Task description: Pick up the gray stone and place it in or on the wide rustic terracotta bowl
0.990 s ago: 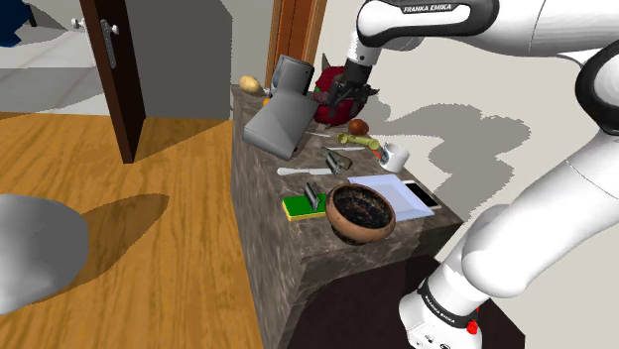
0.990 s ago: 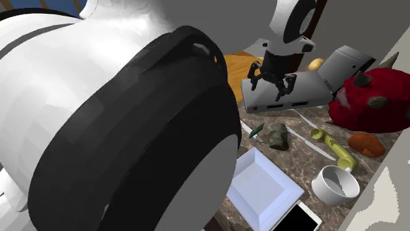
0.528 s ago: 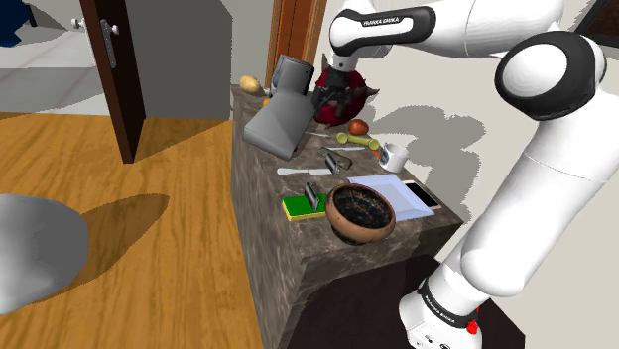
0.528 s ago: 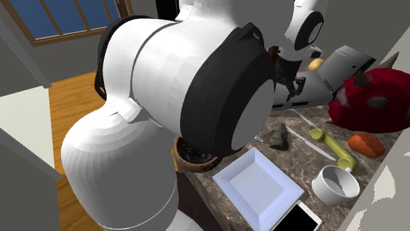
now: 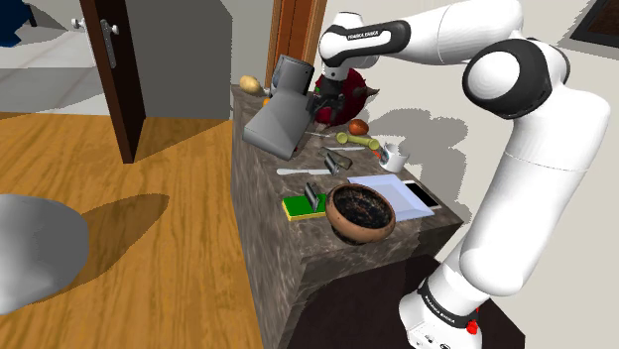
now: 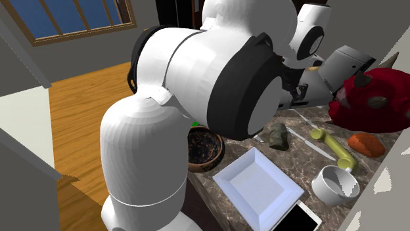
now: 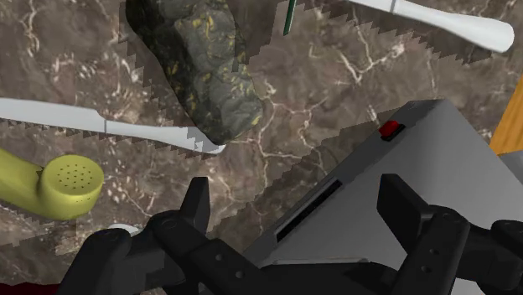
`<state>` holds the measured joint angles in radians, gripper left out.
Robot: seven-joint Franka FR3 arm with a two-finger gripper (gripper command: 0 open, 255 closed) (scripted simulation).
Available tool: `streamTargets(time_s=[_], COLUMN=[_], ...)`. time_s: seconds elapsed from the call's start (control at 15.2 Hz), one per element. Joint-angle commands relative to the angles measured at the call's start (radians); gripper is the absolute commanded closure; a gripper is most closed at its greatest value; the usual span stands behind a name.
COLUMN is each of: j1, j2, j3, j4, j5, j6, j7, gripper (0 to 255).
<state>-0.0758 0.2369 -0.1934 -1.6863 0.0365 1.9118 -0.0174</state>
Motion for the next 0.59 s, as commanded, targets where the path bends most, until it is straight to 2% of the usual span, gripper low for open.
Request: streamTargets(time_s=[0.0, 0.53], j1=[-0.001, -0.001], j2=[0.006, 0.011], j3=[0.0, 0.0], j4=[-0.017, -0.032], j5=[0.002, 0.003], j6=[0.024, 0.043], j7=[-0.002, -0.003], gripper=[0, 0])
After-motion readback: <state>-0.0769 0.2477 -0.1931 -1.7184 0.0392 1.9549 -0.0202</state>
